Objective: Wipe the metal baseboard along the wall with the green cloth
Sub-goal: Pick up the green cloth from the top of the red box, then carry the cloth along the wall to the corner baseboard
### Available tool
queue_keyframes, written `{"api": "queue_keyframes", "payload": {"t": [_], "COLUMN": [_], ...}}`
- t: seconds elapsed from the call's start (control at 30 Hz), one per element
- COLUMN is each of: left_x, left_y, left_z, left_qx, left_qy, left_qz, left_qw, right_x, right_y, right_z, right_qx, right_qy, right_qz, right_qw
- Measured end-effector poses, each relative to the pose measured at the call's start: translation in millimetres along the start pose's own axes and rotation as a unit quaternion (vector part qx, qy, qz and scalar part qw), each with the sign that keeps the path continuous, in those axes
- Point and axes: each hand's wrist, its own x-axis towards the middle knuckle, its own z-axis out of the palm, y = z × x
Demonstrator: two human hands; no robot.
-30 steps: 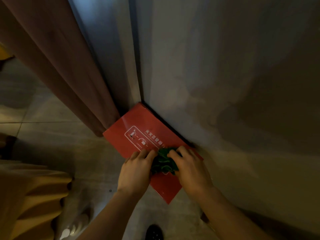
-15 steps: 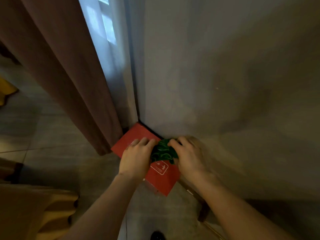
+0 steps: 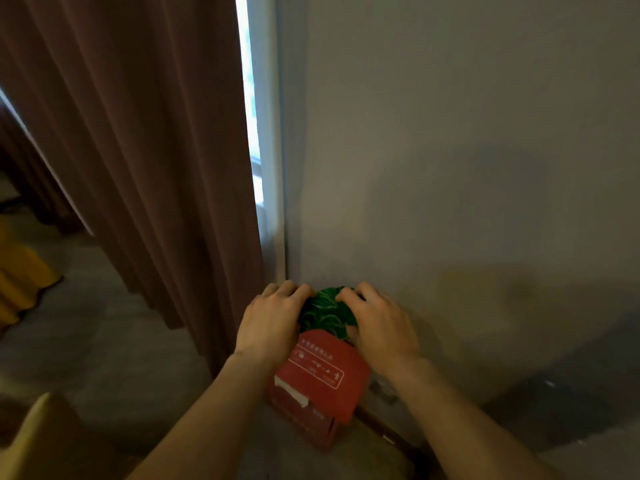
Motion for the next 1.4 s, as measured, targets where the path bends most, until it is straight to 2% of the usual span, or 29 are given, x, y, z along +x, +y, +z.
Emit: {"api": "queue_keyframes", "payload": {"t": [0.3, 0.67, 0.93, 1.4], "left_x": [-24, -17, -26, -100], "left_y": [37, 132, 257, 504], "left_z": [-98, -178, -201, -198], "left_qx": [-0.003, -0.012, -0.033, -0.095], "left_qy": [0.066, 0.123, 0.166, 0.172], "left_qz": [0.063, 0.144, 0.211, 0.327], "left_qw": [0.996, 0.982, 0.963, 0.924], "right_x": [-42, -92, -179, -398], "right_y": [-42, -20, 35, 140], "right_z": [-101, -215, -300, -419], "right_qx": [-0.037, -0.082, -0.126, -0.209], "right_qy": [0.061, 0.158, 0.210, 0.252], "right_qz": [0.027, 0.063, 0.106, 0.209], "right_qw": [0.997, 0.982, 0.964, 0.921]}}
